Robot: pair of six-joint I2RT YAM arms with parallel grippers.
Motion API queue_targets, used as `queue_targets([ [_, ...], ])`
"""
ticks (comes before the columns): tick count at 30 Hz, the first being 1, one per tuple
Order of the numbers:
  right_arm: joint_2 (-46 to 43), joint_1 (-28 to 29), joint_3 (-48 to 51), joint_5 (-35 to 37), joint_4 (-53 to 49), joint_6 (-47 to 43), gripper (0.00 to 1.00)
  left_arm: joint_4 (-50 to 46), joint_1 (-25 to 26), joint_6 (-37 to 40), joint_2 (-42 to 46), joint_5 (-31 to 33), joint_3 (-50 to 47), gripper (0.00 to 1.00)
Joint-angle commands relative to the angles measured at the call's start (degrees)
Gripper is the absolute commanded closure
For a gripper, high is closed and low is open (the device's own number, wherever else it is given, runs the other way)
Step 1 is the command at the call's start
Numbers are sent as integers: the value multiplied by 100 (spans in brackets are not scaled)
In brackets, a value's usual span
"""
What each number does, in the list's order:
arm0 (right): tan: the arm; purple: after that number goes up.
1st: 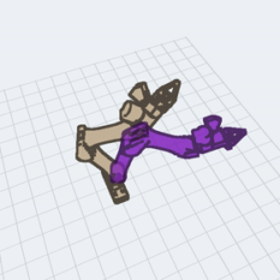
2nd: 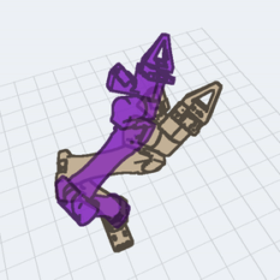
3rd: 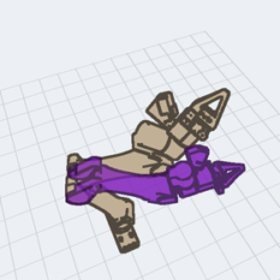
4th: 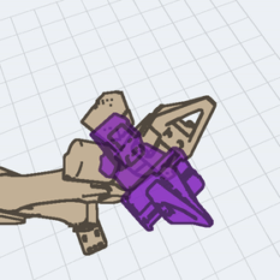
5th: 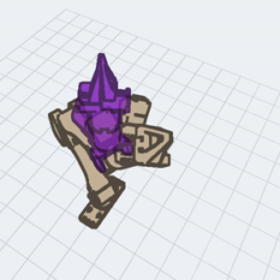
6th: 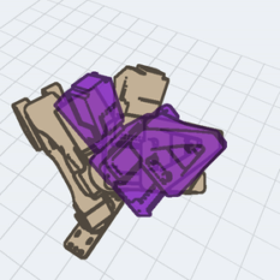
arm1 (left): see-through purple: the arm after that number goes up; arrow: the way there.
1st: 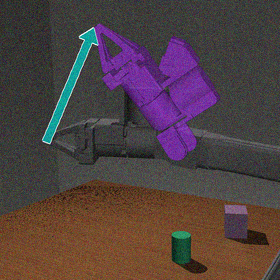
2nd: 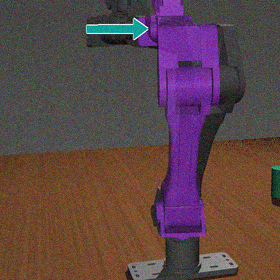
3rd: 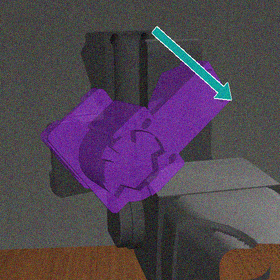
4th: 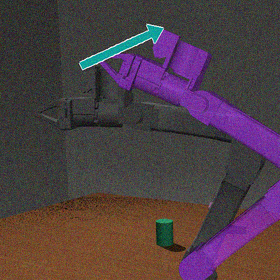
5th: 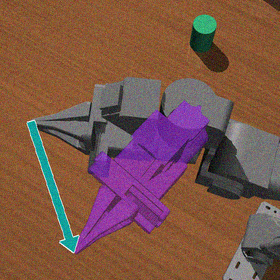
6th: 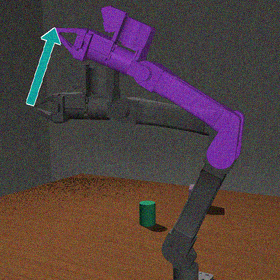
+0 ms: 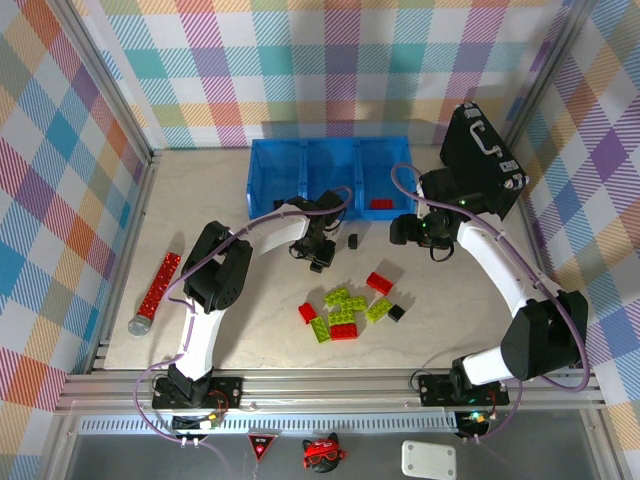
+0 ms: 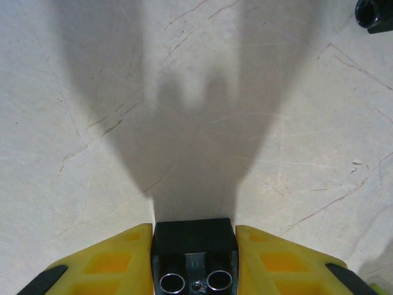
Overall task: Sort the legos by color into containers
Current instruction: Pick up the lego from the center of the table.
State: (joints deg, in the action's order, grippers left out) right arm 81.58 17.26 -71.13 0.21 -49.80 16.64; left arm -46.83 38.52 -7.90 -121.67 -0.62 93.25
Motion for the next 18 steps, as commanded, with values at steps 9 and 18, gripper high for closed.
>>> queue_targets([
  [9,-79,31,-292,-29,-249,-127,24,-343,-18,-1,847,53,113,73],
  [18,-151,28,-349,-38,-403,-205,24,-541,-60,69,1179,275,284,75],
])
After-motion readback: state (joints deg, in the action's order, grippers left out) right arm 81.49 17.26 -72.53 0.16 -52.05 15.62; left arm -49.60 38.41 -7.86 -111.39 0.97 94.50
